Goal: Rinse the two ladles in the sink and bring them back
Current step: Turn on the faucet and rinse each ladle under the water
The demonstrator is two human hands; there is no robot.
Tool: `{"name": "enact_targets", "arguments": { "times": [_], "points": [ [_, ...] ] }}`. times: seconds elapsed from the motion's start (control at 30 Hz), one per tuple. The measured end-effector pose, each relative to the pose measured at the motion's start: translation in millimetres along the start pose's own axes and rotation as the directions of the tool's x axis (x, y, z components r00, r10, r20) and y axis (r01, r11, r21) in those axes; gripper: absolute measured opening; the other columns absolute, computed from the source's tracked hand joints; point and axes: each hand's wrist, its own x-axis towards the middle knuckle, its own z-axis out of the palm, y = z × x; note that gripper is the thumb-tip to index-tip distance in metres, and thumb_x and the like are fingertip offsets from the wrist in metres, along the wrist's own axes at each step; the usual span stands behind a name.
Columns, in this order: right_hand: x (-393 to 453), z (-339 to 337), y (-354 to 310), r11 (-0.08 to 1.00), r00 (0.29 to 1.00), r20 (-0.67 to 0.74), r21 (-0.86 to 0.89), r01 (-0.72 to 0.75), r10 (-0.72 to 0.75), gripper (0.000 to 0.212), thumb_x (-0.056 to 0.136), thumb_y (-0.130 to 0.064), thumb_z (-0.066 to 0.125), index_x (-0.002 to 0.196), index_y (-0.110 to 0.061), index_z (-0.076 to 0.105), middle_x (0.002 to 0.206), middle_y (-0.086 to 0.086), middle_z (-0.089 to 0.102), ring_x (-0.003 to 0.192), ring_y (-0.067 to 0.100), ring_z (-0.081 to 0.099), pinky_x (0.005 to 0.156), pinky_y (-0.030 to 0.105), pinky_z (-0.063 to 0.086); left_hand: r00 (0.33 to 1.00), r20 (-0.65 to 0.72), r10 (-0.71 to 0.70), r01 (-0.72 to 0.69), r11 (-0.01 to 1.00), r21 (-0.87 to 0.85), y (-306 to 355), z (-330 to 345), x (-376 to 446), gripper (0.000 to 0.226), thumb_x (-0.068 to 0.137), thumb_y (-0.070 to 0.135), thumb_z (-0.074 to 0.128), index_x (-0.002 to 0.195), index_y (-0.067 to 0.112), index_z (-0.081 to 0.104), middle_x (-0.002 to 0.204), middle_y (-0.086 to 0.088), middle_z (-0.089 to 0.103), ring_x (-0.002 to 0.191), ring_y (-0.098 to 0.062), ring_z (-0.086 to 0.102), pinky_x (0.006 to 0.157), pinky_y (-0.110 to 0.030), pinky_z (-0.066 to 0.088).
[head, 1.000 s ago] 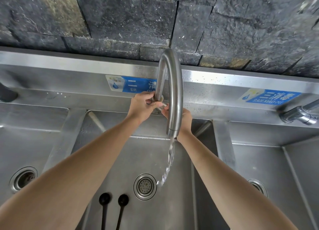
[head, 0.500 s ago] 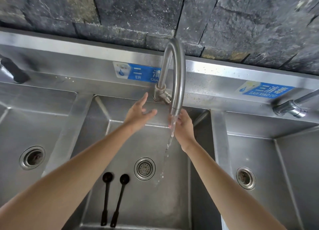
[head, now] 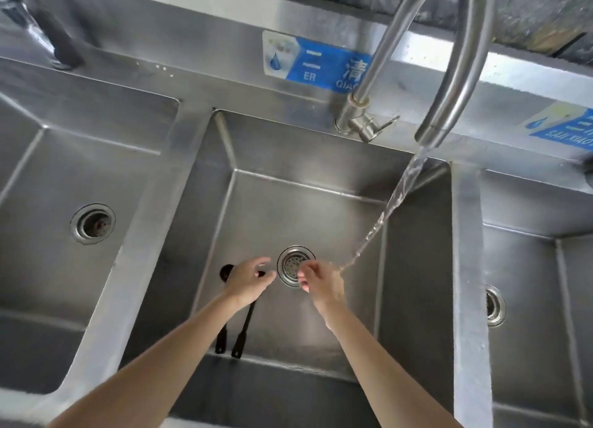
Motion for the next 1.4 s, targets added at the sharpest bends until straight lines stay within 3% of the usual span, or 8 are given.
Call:
{"name": "enact_targets", "arguments": {
  "times": [0.07, 0.3, 0.43, 0.53, 0.8, 1.0, 1.23, 1.4],
  "points": [
    [0, 21, 20, 0.998, 0.999, 0.021, -0.057, -0.037, 0.038, 0.033, 0.092, -0.006, 0.057, 0.071, -0.024, 0.074, 0.067, -0.002, 0.071, 0.066, 0.021, 0.064, 0.074, 0.042, 0.054, 0.998, 0.016, -0.060, 0.058, 0.993, 0.102, -28, 6, 2, 0.044, 0.092, 0.029, 0.065, 0.134, 0.015, 0.063, 0.137, -0.003, 0.065, 0.126, -0.020, 0.060, 0.107, -0.030, 0.044],
    [2, 94, 84, 0.975, 0.984, 0.121, -0.198, -0.102, 0.127, 0.020, 0.093, -0.010, 0.063, 0.106, -0.004, 0.077, 0.092, 0.009, 0.076, 0.089, 0.028, 0.070, 0.086, 0.037, 0.056, 0.982, 0.035, -0.186, 0.178, 0.970, 0.167, -105, 30, 15, 0.038, 0.088, 0.021, 0.068, 0.125, 0.011, 0.064, 0.125, -0.007, 0.068, 0.118, -0.027, 0.062, 0.101, -0.039, 0.049],
    [6, 118, 91, 0.969, 0.983, 0.081, -0.196, -0.148, 0.166, 0.018, 0.093, -0.022, 0.069, 0.104, -0.009, 0.074, 0.099, 0.008, 0.079, 0.095, 0.024, 0.072, 0.089, 0.035, 0.056, 0.987, 0.035, -0.154, 0.145, 0.973, 0.180, -115, 40, 19, 0.003, 0.084, 0.020, 0.065, 0.082, 0.020, 0.063, 0.088, -0.003, 0.070, 0.088, -0.026, 0.065, 0.070, -0.033, 0.049],
    [15, 137, 98, 0.973, 0.987, 0.036, -0.177, -0.146, 0.155, 0.020, 0.090, -0.024, 0.075, 0.103, -0.008, 0.074, 0.097, 0.011, 0.080, 0.095, 0.027, 0.074, 0.089, 0.042, 0.059, 0.988, -0.006, -0.156, 0.155, 0.977, 0.146, -122, 45, 26, 0.019, 0.084, 0.014, 0.062, 0.069, 0.024, 0.057, 0.075, 0.000, 0.067, 0.078, -0.025, 0.064, 0.058, -0.029, 0.041],
    [16, 134, 103, 0.988, 0.988, -0.003, -0.033, -0.154, 0.154, 0.002, 0.093, -0.011, 0.073, 0.095, -0.010, 0.072, 0.093, 0.014, 0.075, 0.090, 0.028, 0.072, 0.093, 0.055, 0.059, 0.987, -0.008, -0.162, 0.162, 0.987, 0.016, -122, 41, 23, 0.021, 0.081, 0.008, 0.070, 0.101, 0.012, 0.075, 0.097, -0.006, 0.078, 0.095, -0.020, 0.072, 0.089, -0.036, 0.057],
    [-3, 95, 69, 0.951, 0.984, 0.017, 0.253, -0.175, 0.177, 0.020, 0.098, 0.001, 0.065, 0.081, -0.008, 0.061, 0.074, 0.006, 0.059, 0.071, 0.015, 0.060, 0.068, 0.026, 0.063, 0.994, 0.082, -0.066, 0.068, 0.997, -0.024, -103, 26, 2, 0.021, 0.077, 0.008, 0.078, 0.094, 0.020, 0.075, 0.090, 0.003, 0.078, 0.090, -0.013, 0.073, 0.091, -0.036, 0.056],
    [-32, 48, 37, 0.892, 0.964, -0.107, 0.414, -0.181, 0.245, 0.019, 0.094, -0.008, 0.074, 0.077, -0.018, 0.071, 0.077, 0.002, 0.073, 0.074, 0.014, 0.069, 0.079, 0.032, 0.062, 0.974, 0.210, -0.084, 0.135, 0.960, -0.245, -75, 5, -51, 0.015, 0.085, 0.011, 0.077, 0.100, 0.015, 0.077, 0.093, -0.003, 0.079, 0.090, -0.017, 0.075, 0.075, -0.030, 0.061],
    [-40, 21, 1, 0.868, 0.973, -0.090, 0.475, -0.144, 0.211, 0.012, 0.093, -0.008, 0.074, 0.082, -0.006, 0.075, 0.080, 0.009, 0.072, 0.074, 0.014, 0.070, 0.077, 0.027, 0.064, 0.973, 0.196, -0.123, 0.203, 0.864, -0.461, -40, -8, -79, 0.014, 0.089, 0.008, 0.074, 0.103, 0.006, 0.076, 0.092, -0.017, 0.078, 0.075, -0.014, 0.074, 0.070, -0.023, 0.061]
  ]
}}
